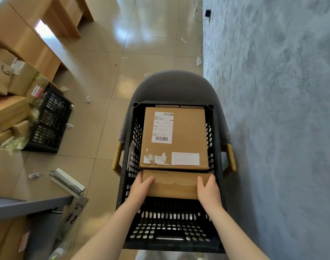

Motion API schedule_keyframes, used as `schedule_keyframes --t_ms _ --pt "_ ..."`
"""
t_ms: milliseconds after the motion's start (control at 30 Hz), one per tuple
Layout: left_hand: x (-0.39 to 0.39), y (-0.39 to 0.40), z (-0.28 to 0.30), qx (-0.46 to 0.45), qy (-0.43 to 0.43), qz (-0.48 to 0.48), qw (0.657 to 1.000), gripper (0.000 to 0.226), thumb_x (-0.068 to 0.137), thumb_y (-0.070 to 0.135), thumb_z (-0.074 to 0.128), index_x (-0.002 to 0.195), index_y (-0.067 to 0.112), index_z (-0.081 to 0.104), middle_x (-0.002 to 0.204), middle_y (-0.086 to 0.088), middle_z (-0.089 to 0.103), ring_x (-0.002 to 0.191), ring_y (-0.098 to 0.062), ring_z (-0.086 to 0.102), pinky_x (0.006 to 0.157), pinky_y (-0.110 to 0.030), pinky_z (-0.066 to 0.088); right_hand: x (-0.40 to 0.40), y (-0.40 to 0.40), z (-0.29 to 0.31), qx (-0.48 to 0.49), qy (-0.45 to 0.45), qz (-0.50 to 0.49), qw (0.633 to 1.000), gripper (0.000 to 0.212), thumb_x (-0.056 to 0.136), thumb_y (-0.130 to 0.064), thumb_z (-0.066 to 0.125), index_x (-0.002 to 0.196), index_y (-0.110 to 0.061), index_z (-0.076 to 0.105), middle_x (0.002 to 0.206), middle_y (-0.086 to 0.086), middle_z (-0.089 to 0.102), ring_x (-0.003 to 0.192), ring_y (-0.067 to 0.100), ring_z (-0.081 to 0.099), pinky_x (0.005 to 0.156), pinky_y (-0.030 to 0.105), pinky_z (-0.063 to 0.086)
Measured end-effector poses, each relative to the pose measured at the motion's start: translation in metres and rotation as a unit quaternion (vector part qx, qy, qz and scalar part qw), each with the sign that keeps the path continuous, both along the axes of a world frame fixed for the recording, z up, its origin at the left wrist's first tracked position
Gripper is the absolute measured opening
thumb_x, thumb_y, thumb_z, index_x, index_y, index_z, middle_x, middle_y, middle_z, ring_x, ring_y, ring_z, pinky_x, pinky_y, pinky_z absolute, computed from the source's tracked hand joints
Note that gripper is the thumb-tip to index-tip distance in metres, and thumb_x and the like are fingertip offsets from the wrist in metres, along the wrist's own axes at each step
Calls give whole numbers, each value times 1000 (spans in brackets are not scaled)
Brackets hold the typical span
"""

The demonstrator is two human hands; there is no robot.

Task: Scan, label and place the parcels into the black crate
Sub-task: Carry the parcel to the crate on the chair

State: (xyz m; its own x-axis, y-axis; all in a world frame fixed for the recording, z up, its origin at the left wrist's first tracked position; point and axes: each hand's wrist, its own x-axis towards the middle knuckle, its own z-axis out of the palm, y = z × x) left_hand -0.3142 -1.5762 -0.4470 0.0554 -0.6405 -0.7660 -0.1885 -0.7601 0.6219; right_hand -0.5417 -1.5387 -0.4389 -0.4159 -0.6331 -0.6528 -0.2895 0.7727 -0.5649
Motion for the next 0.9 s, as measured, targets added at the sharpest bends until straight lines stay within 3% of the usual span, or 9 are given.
schedule_keyframes --t_ms 133,233,433,533,633,700,900 --pt "-2 5 3 -16 -36 -27 999 48 100 30 55 145 25 39 126 5 55 120 -18 52 104 -38 43 -1 2 3 -6 14 27 1000 65 104 -40 40 156 -12 15 158 11 33 143 29 34 113 41 35" --pt "-7 7 9 -64 -117 -73 988 48 99 33 54 144 23 40 132 2 55 124 -19 51 106 -41 44 0 5 9 -13 31 56 998 66 104 -35 42 157 -13 10 162 9 24 147 27 27 116 41 31" --pt "-14 17 23 -120 -197 -135 964 51 101 31 50 147 19 35 138 -2 52 126 -21 51 104 -38 44 6 27 27 -56 110 195 973 70 101 -22 45 158 -16 5 166 3 3 153 19 6 123 35 16" --pt "-12 20 26 -119 -202 -152 960 54 100 33 50 149 18 32 141 -5 50 127 -23 50 105 -38 43 6 44 30 -63 178 283 940 68 101 -21 43 158 -12 7 166 7 1 153 23 4 124 35 11" --pt "-11 23 26 -121 -206 -164 957 62 99 36 51 153 17 26 147 -5 45 133 -24 46 108 -41 40 8 63 24 -91 260 399 875 68 100 -21 44 157 -9 10 165 14 3 153 29 4 123 37 4" --pt "-8 27 25 -122 -221 -181 951 70 98 39 52 156 16 20 154 -7 38 140 -25 39 114 -44 37 10 71 22 -83 273 437 853 71 99 -21 45 157 -9 6 165 15 -1 153 30 2 121 38 0" --pt "3 40 39 -178 -270 -282 903 73 101 37 49 158 12 10 164 -7 16 151 -23 14 122 -38 16 18 72 29 -33 263 418 869 73 99 -21 43 158 -12 1 166 13 -7 153 29 -3 121 38 -2"
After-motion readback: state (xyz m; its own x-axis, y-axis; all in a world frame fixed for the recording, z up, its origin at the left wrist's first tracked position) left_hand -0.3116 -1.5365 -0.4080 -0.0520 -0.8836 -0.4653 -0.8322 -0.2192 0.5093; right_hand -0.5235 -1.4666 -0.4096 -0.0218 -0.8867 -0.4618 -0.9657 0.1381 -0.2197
